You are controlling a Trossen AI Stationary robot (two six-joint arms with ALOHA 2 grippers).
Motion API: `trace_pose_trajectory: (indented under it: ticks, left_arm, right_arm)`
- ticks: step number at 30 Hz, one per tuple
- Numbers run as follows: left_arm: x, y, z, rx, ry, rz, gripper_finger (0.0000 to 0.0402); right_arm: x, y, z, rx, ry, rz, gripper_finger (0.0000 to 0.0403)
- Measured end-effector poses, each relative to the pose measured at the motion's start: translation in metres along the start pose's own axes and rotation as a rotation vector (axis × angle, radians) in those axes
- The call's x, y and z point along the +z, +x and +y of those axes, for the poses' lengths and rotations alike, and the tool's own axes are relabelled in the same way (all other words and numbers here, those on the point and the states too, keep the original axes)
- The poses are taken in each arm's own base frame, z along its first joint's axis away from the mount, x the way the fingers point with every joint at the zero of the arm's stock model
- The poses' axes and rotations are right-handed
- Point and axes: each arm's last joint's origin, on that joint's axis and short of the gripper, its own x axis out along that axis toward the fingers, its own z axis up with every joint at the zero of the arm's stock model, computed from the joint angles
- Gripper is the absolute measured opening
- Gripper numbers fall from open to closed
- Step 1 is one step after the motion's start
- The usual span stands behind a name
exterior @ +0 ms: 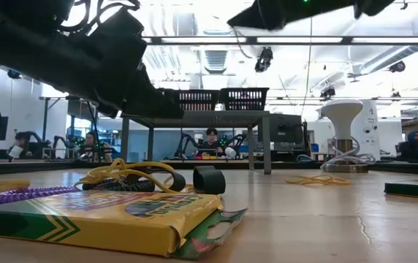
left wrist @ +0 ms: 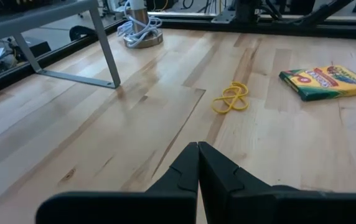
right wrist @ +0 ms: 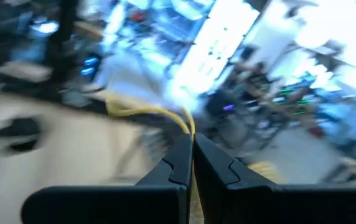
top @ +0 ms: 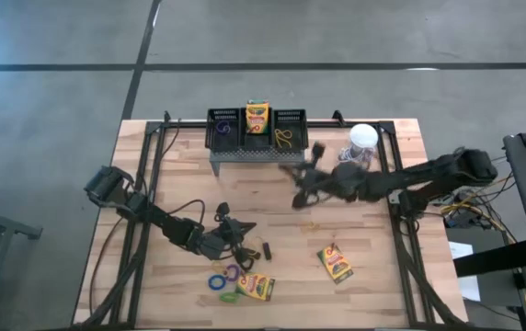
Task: Pick & Place Office Desk Supplies
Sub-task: Put the yellow rubber band into the right black basket on the shelf
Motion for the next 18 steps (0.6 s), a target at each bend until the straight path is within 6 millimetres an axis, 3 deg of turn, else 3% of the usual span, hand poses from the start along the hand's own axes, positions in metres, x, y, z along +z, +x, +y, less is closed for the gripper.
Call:
trace_pose_trajectory:
  ticks: [3,7,11,18]
  left_arm:
    - [0.0,0.0,0.0,0.001,0.011,0.003,0.0008]
    - [-0.001,0.0,0.0,0.002,0.013,0.006,0.0008]
    - [-0.001,0.0,0.0,0.002,0.013,0.006,0.0008]
    - [-0.001,0.0,0.0,-0.001,0.011,0.008,0.0008]
  right_arm:
    - [0.008,0.002,-0.028,-0.076,-0.014,-0.011,0.0008]
    - [0.001,0.013,-0.06,-0.131,0.011,0.036,0.0008]
    - [-0.017,0.028,-0.084,-0.167,0.036,0.112,0.0008]
    - [-0.053,0.058,-0.109,-0.195,0.078,0.234,0.0008]
